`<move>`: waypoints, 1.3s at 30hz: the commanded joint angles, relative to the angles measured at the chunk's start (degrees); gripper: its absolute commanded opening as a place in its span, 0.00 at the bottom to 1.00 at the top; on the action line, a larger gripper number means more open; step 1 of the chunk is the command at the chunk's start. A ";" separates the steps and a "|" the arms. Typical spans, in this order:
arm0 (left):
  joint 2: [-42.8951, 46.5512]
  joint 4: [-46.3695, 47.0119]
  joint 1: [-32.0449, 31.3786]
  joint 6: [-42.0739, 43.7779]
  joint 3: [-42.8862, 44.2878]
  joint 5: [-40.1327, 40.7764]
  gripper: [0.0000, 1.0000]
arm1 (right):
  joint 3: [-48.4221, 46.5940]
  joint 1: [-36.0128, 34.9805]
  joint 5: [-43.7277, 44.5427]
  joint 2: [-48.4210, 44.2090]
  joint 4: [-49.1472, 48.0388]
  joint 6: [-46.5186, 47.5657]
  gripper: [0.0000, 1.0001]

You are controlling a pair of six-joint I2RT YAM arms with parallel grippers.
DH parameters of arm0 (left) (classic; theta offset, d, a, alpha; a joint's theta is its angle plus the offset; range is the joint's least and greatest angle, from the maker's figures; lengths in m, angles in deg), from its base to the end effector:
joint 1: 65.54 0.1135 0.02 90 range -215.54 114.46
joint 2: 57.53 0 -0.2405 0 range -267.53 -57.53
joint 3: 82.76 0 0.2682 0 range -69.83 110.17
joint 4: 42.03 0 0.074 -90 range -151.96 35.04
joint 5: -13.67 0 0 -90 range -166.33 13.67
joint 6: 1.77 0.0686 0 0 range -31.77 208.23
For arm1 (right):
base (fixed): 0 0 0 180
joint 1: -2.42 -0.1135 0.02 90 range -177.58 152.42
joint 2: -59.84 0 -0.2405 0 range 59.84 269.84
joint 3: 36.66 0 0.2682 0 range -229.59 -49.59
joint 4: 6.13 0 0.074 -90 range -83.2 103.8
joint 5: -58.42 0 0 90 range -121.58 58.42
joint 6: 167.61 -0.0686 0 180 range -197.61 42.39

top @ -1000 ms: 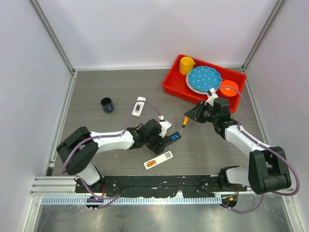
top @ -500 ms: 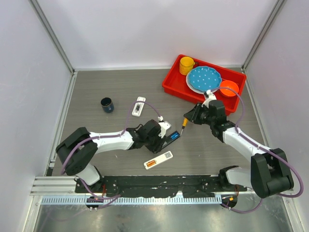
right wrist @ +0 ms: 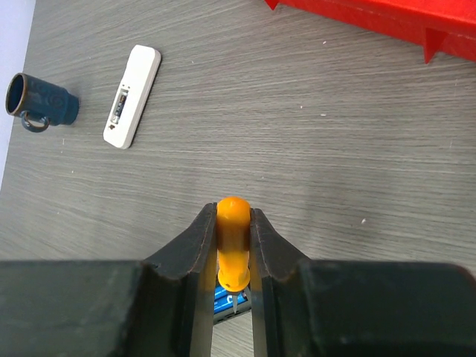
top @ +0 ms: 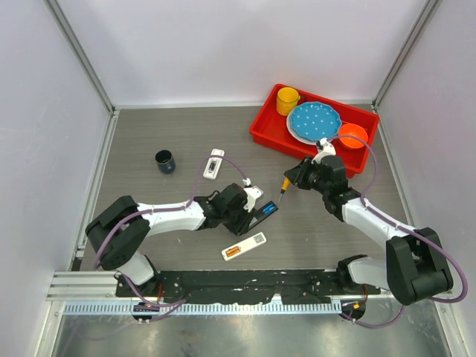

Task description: Unload the batteries from the remote control

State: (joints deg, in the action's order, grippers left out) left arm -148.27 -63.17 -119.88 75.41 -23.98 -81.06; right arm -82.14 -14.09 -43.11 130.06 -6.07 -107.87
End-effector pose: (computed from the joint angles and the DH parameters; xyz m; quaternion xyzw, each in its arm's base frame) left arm 0.1914 -0.2764 0.0982 0.3482 0.8816 -0.2075 0.2418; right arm 0.2937 0.1014 0.1683 0.0466 0.8386 0.2904 0.4584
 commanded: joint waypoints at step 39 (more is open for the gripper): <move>-3.48 -2.95 -0.58 -0.10 3.90 1.30 0.72 | 1.97 -3.70 5.90 -0.51 -6.57 -1.03 0.01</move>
State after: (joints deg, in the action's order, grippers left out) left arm -149.75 -64.28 -120.08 75.15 -21.73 -82.24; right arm -79.21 -17.50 -38.24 132.53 -11.84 -109.20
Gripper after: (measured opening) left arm 0.707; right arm 0.236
